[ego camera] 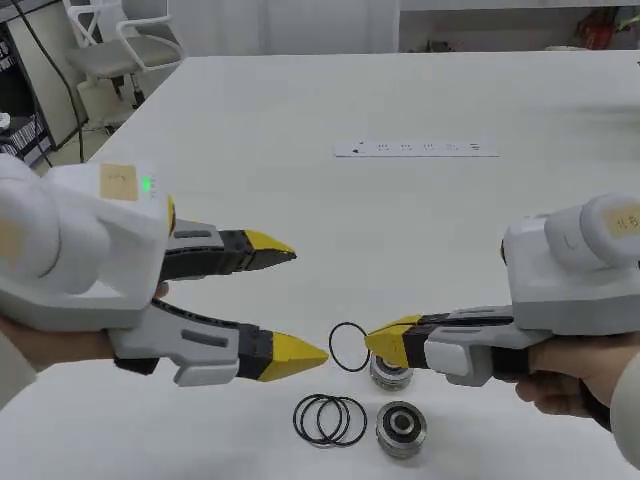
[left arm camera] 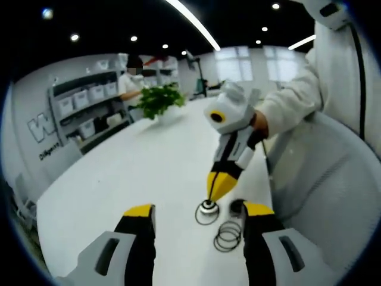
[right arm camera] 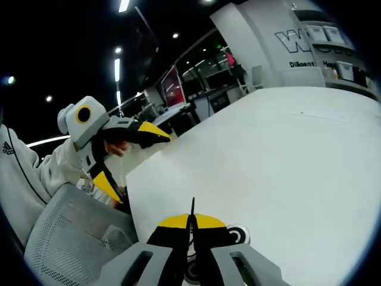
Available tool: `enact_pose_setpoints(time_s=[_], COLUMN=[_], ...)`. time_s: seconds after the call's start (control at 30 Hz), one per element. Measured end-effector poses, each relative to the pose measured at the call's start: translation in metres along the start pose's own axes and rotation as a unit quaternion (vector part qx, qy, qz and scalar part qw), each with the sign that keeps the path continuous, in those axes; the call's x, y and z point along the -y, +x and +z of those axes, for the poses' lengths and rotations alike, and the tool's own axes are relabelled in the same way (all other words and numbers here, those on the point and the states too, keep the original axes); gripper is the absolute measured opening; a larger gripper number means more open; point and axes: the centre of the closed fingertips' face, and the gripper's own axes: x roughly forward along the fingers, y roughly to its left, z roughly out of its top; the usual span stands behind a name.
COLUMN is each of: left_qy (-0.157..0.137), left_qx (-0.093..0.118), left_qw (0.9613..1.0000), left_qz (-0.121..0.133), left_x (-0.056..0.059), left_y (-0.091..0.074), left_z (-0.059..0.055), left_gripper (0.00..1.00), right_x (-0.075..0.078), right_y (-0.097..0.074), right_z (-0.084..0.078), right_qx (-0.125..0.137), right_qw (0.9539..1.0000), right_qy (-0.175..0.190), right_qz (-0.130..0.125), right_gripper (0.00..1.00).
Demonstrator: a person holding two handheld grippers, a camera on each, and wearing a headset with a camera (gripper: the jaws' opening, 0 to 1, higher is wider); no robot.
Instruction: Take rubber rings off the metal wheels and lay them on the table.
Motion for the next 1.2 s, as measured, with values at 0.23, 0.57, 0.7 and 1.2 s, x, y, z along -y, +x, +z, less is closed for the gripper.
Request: enact_pose_setpoints(time_s=[0.23,0.57,0.7,1.2], left_qy=[-0.026,-0.076,-0.095,-0.121], left_qx=[-0.010,-0.023,-0.022,-0.033], left_qw=[0.9994,0.9952,0.9933,0.9899], left_qz=[0.021,0.057,0.063,0.066], left_x=[0.003,0.010,0.016,0.026], left_y=[-0.024,-0.046,-0.050,-0.046], left_z=[-0.020,-0.049,-0.057,-0.075], left_gripper=[0.70,0.77,0.77,0.74], right_x=[-0.014,-0.029,-0.032,-0.015], right_y=[0.005,0.016,0.018,0.019], right_z=[-0.007,-0.028,-0.038,-0.053], right_qx=[-0.014,-0.050,-0.069,-0.096], right_qw=[0.9996,0.9973,0.9959,0.9949], right_qy=[0.001,-0.005,-0.005,-0.015], right_qz=[0.025,0.053,0.059,0.027], right_gripper=[0.00,0.00,0.00,0.00])
